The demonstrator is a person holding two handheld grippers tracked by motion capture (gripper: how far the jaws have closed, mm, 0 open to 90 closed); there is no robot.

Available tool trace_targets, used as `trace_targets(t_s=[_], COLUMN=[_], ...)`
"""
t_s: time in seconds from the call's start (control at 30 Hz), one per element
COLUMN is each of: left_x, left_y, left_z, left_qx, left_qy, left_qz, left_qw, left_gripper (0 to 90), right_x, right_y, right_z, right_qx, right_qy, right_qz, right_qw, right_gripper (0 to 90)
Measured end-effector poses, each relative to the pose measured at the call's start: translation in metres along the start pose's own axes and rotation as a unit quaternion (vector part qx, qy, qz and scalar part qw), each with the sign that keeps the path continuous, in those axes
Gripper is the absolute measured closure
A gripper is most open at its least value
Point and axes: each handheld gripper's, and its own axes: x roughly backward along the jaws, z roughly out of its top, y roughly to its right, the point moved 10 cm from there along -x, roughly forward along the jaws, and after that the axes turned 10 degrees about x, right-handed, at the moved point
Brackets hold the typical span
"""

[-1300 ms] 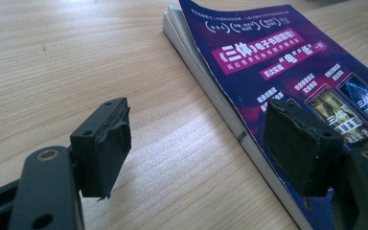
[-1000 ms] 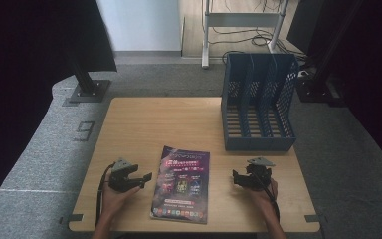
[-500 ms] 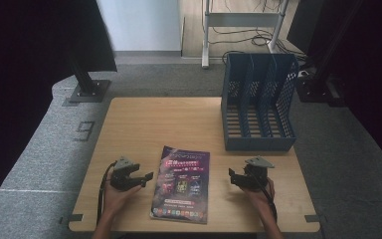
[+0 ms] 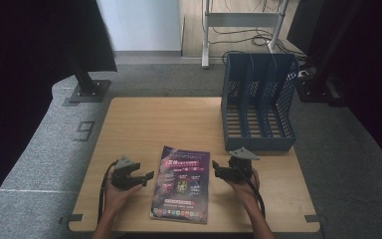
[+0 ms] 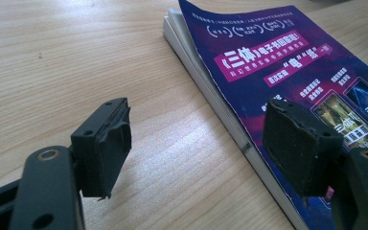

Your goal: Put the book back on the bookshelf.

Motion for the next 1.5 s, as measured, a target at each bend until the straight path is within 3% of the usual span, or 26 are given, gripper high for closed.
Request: trace_targets(t_s=[0.23,0.37,0.8,1.4,1.47,1.5], left_x=[-0.002,-0.002,-0.007,-0.009,-0.009,-0.009], left_y=[0.001,0.001,0.008,0.012,0.017,0.018], left_z=[-0.002,-0.002,-0.005,-0.006,-0.004,-0.004], left_qx=[-0.003,-0.005,-0.011,-0.009,0.01,0.012], left_qy=[-0.005,-0.005,-0.014,-0.014,-0.013,-0.013], left_qz=[0.003,0.005,0.002,0.001,-0.026,-0.027], left_qw=[1.0,1.0,0.9998,0.9999,0.9995,0.9995], left_gripper=[25.7,25.7,25.7,25.4,25.0,25.0], right_x=[-0.01,-0.015,-0.018,-0.039,-0.042,-0.043], right_y=[-0.013,-0.023,-0.033,-0.057,-0.06,-0.061], right_z=[0.005,0.002,-0.003,-0.025,-0.027,-0.028], right_qx=[-0.004,0.007,0.015,0.03,0.032,0.034], right_qy=[0.007,0.003,-0.003,-0.04,-0.044,-0.047], right_qz=[0.017,0.029,0.04,0.06,0.063,0.063], right_qw=[0.9998,0.9996,0.9991,0.9969,0.9966,0.9963], right_gripper=[13.4,13.1,13.0,12.9,12.9,12.9])
